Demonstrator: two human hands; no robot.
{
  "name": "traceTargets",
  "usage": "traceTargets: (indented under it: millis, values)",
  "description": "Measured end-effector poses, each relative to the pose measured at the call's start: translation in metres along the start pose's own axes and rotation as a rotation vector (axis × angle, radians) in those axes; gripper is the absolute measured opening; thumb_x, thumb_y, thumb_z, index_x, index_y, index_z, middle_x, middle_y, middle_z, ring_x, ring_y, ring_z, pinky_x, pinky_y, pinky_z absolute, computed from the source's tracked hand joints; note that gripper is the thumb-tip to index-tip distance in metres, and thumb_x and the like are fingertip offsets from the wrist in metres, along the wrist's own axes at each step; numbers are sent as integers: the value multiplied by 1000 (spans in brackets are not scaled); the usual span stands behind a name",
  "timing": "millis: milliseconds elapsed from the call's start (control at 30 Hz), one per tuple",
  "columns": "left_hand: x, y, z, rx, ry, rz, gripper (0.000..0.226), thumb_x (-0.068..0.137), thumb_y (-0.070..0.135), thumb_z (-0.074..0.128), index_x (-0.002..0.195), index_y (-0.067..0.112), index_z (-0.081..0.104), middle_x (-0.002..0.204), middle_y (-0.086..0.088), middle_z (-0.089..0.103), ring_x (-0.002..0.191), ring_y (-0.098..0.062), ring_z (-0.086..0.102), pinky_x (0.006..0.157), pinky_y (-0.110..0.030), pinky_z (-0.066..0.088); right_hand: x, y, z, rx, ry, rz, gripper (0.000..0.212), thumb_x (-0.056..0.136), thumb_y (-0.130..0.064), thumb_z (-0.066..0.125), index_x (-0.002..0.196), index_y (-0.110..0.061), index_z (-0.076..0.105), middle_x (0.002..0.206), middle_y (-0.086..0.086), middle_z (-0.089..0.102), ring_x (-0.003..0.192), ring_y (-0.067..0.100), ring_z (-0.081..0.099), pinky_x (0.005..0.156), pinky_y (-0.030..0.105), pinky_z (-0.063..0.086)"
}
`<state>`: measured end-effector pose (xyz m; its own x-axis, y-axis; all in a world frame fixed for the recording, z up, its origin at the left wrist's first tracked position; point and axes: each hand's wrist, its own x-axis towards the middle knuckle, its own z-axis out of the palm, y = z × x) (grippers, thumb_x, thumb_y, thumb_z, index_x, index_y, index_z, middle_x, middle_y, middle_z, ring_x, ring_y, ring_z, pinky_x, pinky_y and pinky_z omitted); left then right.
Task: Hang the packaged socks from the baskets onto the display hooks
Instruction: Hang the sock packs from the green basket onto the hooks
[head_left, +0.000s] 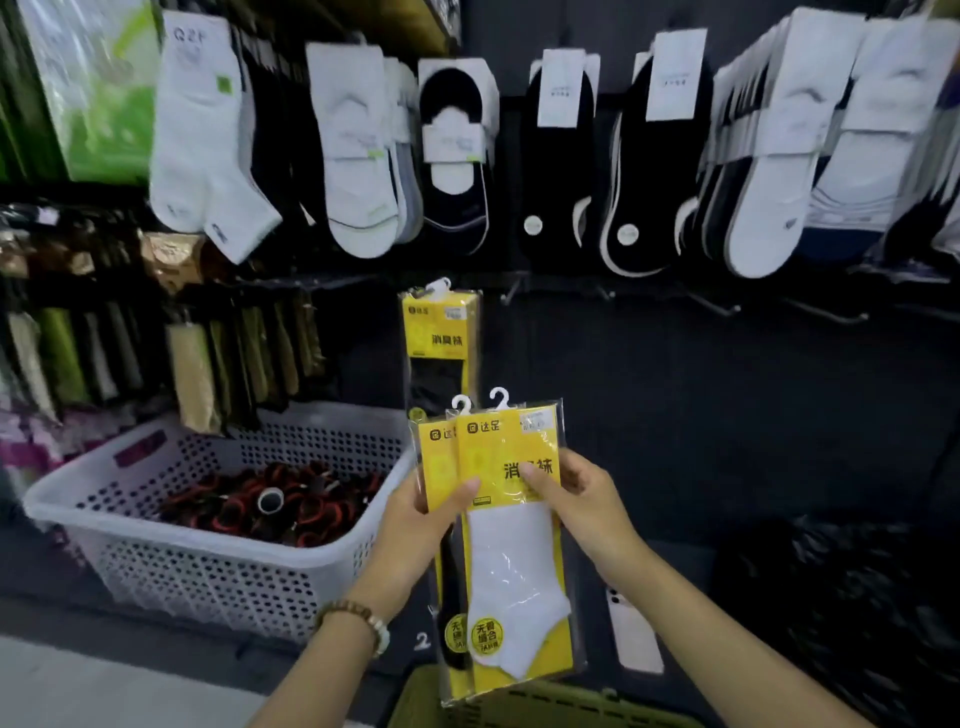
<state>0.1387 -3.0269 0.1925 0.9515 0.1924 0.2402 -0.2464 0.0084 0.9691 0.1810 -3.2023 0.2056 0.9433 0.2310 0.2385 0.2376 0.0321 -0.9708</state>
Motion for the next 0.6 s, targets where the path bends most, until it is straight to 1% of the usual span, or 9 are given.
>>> traceTargets:
  millis: [100,167,267,367,433,500,533,600]
  values:
    - [15,22,-17,19,28,47,37,68,42,71,101,28,64,95,15,73,86,-1,69,64,-9,50,19,-17,21,27,-3,-10,17,86,-21,66,102,-15,69,96,-4,75,85,7,71,62,14,51]
    - [24,31,-30,-1,22,52,31,76,46,63,102,28,65,95,18,73,86,2,68,62,-6,48,31,-22,33,29,-7,-7,16,87,-23,65,102,-17,69,96,-5,75,83,6,71,59,14,51]
    - [37,41,-51,-2,18,58,25,92,45,46,99,32,67,90,28,70,85,14,63,62,2,43,48,-24,47,49,-10,7,16,89,-23,63,104,-19,67,95,-7,75,86,7,71,61,15,52]
    - [50,49,-75,45,90,94,21,93,43,45,93,35,64,81,35,67,80,20,60,58,5,39,62,-27,58,70,19,5,13,92,-21,58,102,-20,67,91,-8,75,84,7,72,61,14,53]
    - [62,56,-92,86,157,117,18,92,44,45,90,39,61,76,39,64,76,24,57,57,6,36,75,-33,64,63,53,-8,14,95,-20,55,101,-20,67,91,-6,75,84,9,72,65,18,55]
    - [74,62,-108,113,231,130,14,92,46,44,85,42,56,69,38,62,67,28,52,57,4,36,90,-41,71,30,77,-29,15,96,-19,53,102,-17,66,93,-2,75,87,13,71,76,26,57]
    - [80,64,-116,123,273,137,15,91,48,44,81,42,53,67,34,59,64,26,51,58,0,37,99,-44,74,25,93,-39,15,96,-19,53,102,-16,66,94,0,74,88,15,71,78,29,57]
    - [89,68,-129,141,341,149,22,88,53,44,73,37,48,64,24,50,60,14,51,58,-9,35,117,-48,82,31,128,-40,15,97,-17,52,102,-12,65,96,5,73,90,21,70,81,36,56]
